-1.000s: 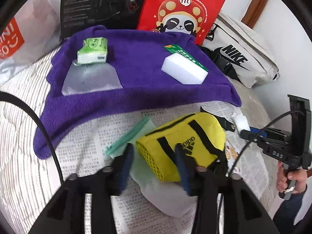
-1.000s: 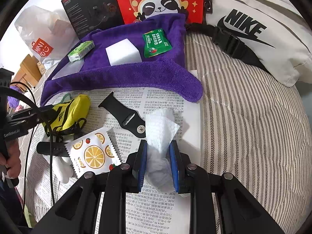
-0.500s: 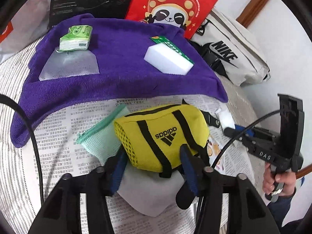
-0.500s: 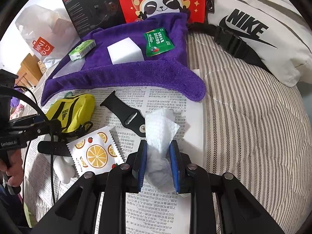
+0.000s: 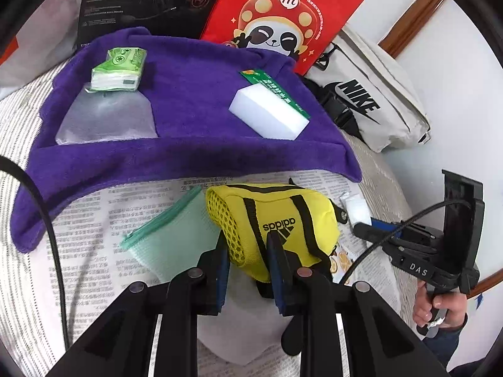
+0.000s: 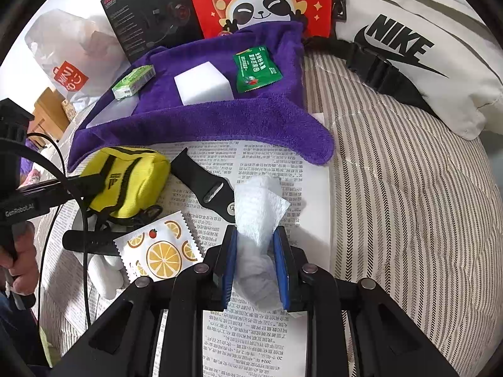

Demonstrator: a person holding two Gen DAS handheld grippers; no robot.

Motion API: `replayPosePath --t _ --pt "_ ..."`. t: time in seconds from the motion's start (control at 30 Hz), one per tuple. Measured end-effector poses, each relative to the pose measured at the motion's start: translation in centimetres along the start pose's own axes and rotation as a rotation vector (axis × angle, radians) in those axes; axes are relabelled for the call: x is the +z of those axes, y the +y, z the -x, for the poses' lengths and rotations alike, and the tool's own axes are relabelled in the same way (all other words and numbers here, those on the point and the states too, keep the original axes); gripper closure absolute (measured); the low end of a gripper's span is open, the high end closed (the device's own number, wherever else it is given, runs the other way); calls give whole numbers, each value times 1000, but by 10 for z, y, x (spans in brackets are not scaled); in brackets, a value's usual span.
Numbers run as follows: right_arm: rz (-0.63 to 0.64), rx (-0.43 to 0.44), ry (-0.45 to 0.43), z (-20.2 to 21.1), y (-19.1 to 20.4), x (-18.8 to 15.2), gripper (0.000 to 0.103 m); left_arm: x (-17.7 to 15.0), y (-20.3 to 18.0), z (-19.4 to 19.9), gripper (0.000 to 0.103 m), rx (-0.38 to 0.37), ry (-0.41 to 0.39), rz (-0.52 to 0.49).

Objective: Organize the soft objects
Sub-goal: 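Lift the yellow pouch toward the purple towel while the right tool carries the tissue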

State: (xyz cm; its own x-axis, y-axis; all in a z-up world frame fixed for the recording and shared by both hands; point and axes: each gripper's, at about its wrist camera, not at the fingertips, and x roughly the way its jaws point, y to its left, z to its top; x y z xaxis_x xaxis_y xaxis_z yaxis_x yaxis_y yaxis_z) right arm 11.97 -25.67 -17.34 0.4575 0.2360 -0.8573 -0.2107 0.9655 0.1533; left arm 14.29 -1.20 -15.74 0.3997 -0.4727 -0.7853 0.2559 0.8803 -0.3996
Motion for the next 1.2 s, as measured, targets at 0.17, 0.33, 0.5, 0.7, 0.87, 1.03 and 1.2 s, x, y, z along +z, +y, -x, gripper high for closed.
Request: replayPosePath --t 0.17,0.33,0.5,0.7,0.87,1.03,1.2 --pt "0 -9 -13 8 -3 1 80 3 -1 8 87 -19 -35 -9" --pt "-2 -6 -37 19 -3 8 80 7 1 28 88 -21 -76 -13" --pt "11 -2 -46 24 1 15 80 9 8 40 89 -26 -106 5" --pt "22 -5 -57 29 7 25 80 11 14 53 89 -33 -135 18" --pt "38 2 -68 32 17 38 80 15 26 63 89 -26 -160 42" --pt "48 8 -73 30 23 55 80 23 37 74 89 -43 -188 72" --pt "55 27 -80 28 29 71 80 34 40 82 89 -44 -214 76"
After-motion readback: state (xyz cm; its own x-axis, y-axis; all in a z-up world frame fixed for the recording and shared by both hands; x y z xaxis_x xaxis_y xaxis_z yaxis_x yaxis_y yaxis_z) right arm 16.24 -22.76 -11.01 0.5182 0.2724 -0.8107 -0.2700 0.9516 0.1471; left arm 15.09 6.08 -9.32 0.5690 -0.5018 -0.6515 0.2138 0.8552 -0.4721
